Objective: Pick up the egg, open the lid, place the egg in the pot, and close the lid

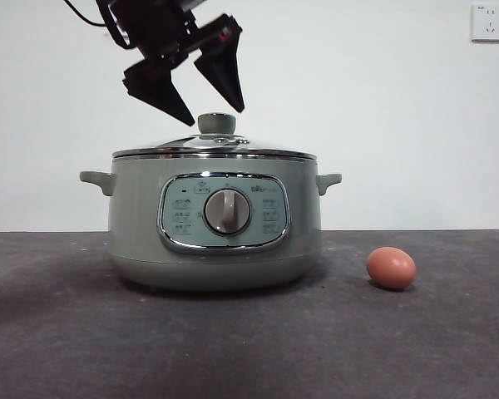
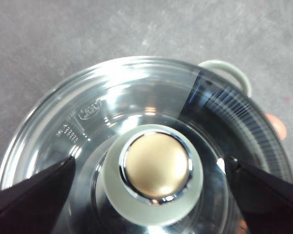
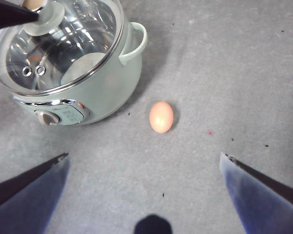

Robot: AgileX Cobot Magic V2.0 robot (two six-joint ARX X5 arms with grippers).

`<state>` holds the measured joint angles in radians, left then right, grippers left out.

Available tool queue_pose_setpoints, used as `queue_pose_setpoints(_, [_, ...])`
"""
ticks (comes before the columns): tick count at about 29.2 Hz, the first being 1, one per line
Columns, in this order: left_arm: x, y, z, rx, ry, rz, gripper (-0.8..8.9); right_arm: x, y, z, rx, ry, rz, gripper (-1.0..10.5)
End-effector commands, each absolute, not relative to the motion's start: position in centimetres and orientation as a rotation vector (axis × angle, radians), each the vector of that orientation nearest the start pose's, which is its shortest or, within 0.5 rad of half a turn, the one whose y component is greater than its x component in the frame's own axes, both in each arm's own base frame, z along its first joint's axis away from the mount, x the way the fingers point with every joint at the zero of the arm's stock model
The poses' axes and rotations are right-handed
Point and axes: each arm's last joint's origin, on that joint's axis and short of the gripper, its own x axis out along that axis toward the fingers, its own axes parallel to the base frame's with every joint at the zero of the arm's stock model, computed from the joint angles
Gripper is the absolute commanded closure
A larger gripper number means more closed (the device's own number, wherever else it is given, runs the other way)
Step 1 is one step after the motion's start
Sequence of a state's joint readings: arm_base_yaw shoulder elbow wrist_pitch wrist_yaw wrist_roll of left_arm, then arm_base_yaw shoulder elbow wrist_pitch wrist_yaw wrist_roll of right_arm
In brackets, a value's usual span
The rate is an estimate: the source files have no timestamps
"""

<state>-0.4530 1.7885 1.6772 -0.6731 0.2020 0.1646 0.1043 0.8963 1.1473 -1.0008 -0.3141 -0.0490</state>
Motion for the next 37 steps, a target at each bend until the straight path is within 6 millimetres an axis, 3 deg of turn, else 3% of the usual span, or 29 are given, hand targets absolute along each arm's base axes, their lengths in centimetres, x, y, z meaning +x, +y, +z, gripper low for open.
queue_pose_setpoints(1, [35.7, -18.2, 31.9, 0.262, 0.742, -0.697, 1.58, 14.7, 2.5, 36.4, 0.029, 0.737, 0.419, 4.1])
queue_pose_setpoints(5, [35.9, -18.3, 31.6, 0.253, 0.755, -0.692, 1.73, 14.9, 2.5, 36.3, 0.029, 0.743, 0.419, 4.1])
queue_pose_setpoints(8, [35.9, -18.3, 31.6, 0.248, 0.756, -0.695, 3.15, 14.9, 2.5, 36.3, 0.029, 0.742, 0.42, 4.1])
queue_pose_setpoints(18, [35.6, -18.8, 31.5, 0.244, 0.761, -0.715, 3.21, 14.9, 2.5, 36.4, 0.028, 0.737, 0.419, 4.1])
queue_pose_setpoints(21, [35.6, -18.8, 31.5, 0.245, 0.768, -0.715, 4.15, 14.9, 2.5, 36.4, 0.028, 0.737, 0.419, 4.1])
queue_pose_setpoints(31, [36.0, -19.0, 30.2, 0.245, 0.819, -0.707, 4.16, 14.9, 2.5, 36.4, 0.028, 0.737, 0.419, 4.1])
queue_pose_setpoints(37, [36.0, -19.0, 30.2, 0.23, 0.834, -0.7, 6.71, 14.9, 2.5, 36.4, 0.028, 0.737, 0.419, 4.1])
